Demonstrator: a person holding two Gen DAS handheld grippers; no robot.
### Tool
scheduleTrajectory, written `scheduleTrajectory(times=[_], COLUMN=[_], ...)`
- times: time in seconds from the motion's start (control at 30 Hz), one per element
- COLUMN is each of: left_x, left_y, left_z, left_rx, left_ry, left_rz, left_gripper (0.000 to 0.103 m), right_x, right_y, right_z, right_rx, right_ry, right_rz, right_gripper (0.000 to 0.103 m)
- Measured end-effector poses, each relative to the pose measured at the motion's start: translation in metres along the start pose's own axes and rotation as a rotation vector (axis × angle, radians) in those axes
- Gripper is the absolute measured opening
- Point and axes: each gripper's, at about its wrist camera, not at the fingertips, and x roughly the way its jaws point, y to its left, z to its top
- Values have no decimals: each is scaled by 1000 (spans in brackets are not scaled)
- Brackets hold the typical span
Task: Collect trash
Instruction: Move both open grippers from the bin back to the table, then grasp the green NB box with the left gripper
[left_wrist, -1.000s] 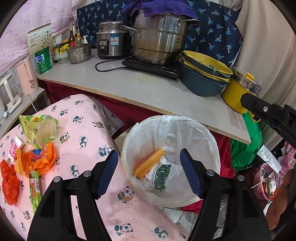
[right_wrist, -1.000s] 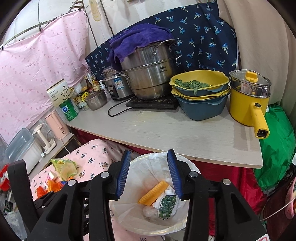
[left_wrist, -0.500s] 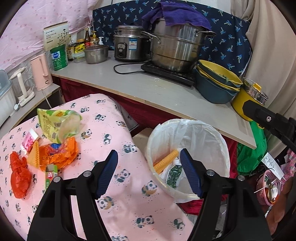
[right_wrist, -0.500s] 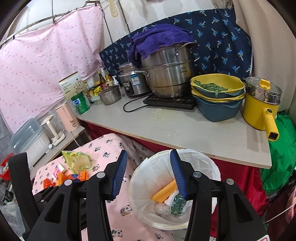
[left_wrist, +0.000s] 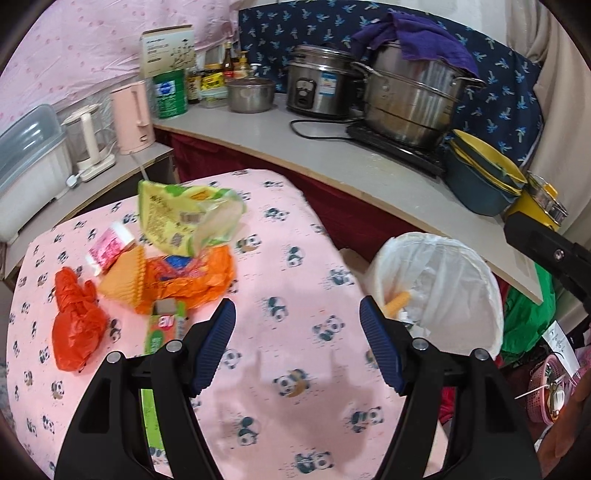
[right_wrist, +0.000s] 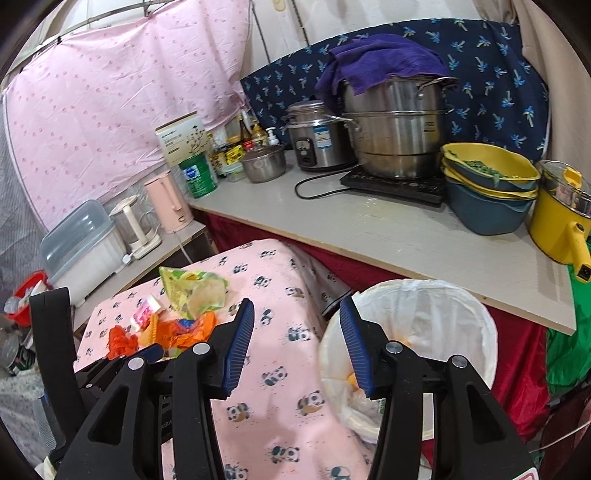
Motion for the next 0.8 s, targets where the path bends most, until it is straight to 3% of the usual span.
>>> scheduleTrajectory(times=[0.57,0.67,0.8], left_x=[9,14,22], left_y=[85,94,105], left_z=[-41,-51,-65], left_rx=[-114,-132,-147], left_ry=[59,77,109], left_rz=[141,162,177], left_gripper=[66,75,77], right_x=[35,42,51], right_y=[63,72,78], right_z=[-39,-48,-59], right_rx=[-67,-76,-81], right_ry=[112,137,167], right_rz=[91,99,107], right_gripper=[47,47,47])
